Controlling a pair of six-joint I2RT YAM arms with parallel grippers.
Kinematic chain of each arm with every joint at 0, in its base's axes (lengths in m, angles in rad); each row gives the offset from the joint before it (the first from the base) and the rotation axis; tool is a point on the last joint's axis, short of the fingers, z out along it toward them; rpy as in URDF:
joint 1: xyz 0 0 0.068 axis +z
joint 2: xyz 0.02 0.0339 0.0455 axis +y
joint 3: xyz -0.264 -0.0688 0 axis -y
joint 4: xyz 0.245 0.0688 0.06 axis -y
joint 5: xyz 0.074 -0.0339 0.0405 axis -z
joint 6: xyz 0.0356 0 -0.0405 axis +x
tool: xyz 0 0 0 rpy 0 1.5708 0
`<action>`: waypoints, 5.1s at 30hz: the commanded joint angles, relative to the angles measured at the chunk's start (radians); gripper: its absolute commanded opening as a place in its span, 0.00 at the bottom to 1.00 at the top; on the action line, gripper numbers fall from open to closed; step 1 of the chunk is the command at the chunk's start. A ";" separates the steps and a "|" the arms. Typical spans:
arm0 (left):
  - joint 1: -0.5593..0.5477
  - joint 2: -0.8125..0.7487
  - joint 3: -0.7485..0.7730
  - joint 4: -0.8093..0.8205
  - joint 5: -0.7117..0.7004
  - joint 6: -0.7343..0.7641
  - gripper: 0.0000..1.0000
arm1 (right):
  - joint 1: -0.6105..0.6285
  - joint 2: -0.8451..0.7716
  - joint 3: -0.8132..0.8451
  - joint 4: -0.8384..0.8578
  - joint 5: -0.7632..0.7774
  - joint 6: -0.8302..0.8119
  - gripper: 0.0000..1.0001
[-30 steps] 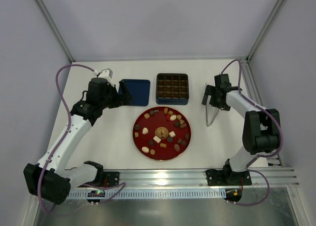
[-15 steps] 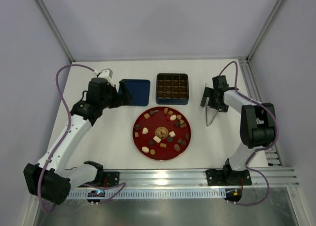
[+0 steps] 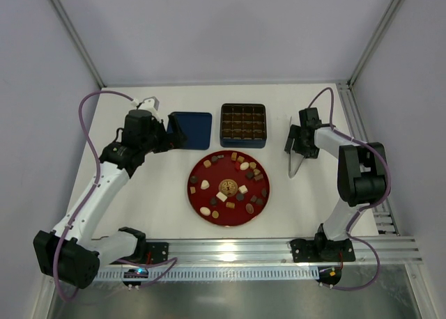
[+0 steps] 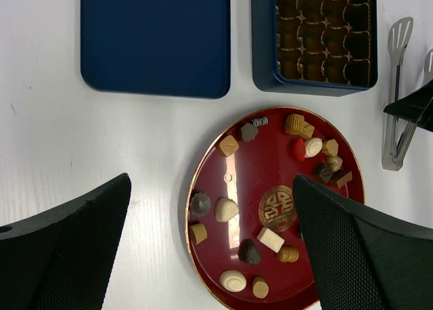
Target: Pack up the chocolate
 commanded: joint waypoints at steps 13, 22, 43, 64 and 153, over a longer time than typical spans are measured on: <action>0.004 -0.002 0.010 0.027 -0.005 0.019 1.00 | 0.011 0.007 0.070 -0.019 -0.018 0.005 0.58; 0.005 -0.003 0.010 0.025 -0.008 0.016 1.00 | 0.017 -0.118 0.120 -0.090 -0.020 -0.013 0.58; 0.005 -0.012 0.009 0.027 -0.013 0.013 1.00 | 0.052 -0.321 0.151 -0.229 -0.043 -0.022 0.54; 0.004 -0.006 0.004 0.028 -0.017 0.014 1.00 | 0.257 -0.523 0.205 -0.384 -0.048 0.036 0.50; 0.005 0.003 -0.002 0.025 -0.017 0.008 1.00 | 0.871 -0.545 -0.025 -0.532 -0.023 0.260 0.34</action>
